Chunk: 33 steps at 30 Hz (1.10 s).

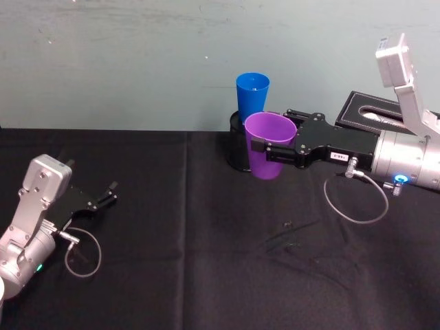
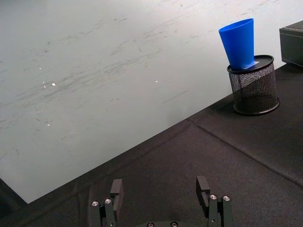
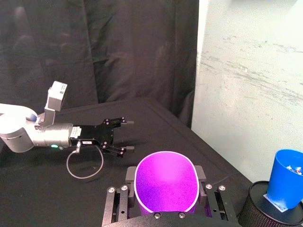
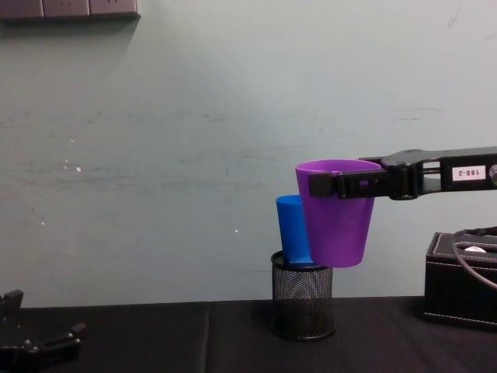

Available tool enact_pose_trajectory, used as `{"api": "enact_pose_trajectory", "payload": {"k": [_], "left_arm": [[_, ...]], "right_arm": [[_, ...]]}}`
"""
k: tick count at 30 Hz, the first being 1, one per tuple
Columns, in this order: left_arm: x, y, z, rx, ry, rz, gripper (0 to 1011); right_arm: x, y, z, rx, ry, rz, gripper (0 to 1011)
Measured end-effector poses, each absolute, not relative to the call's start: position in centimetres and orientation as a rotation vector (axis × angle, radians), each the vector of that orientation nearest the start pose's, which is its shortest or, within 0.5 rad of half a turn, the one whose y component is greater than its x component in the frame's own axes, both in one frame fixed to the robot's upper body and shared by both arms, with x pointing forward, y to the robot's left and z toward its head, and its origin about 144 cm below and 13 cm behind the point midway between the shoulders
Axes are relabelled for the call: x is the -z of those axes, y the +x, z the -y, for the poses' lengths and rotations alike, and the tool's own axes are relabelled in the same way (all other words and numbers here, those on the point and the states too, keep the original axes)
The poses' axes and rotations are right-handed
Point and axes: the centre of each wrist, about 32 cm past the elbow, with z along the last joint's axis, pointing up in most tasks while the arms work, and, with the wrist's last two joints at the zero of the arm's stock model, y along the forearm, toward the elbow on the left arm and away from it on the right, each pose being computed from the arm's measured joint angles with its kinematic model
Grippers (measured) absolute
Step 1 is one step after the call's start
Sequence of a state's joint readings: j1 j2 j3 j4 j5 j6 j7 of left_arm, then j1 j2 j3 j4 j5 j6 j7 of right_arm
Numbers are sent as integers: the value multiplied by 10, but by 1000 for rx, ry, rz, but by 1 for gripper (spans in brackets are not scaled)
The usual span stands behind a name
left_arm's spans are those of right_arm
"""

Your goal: Pick up one cup with a gripper and tap it against the other cup.

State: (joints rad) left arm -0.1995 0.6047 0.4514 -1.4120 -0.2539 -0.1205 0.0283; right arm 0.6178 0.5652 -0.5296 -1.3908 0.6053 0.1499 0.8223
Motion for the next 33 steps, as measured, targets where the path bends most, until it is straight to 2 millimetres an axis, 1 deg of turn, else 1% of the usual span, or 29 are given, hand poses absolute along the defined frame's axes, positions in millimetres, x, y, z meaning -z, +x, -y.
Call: {"api": "enact_pose_trajectory", "payload": {"k": [29, 33], "left_arm": [[-1140, 489, -310, -1248, 304, 285, 1012], [-1140, 489, -310, -1248, 305, 285, 1011]], "right_arm": [[-1286, 583, 280, 432, -124, 73, 723], [-1283, 586, 280, 463, -143, 52, 722]]}}
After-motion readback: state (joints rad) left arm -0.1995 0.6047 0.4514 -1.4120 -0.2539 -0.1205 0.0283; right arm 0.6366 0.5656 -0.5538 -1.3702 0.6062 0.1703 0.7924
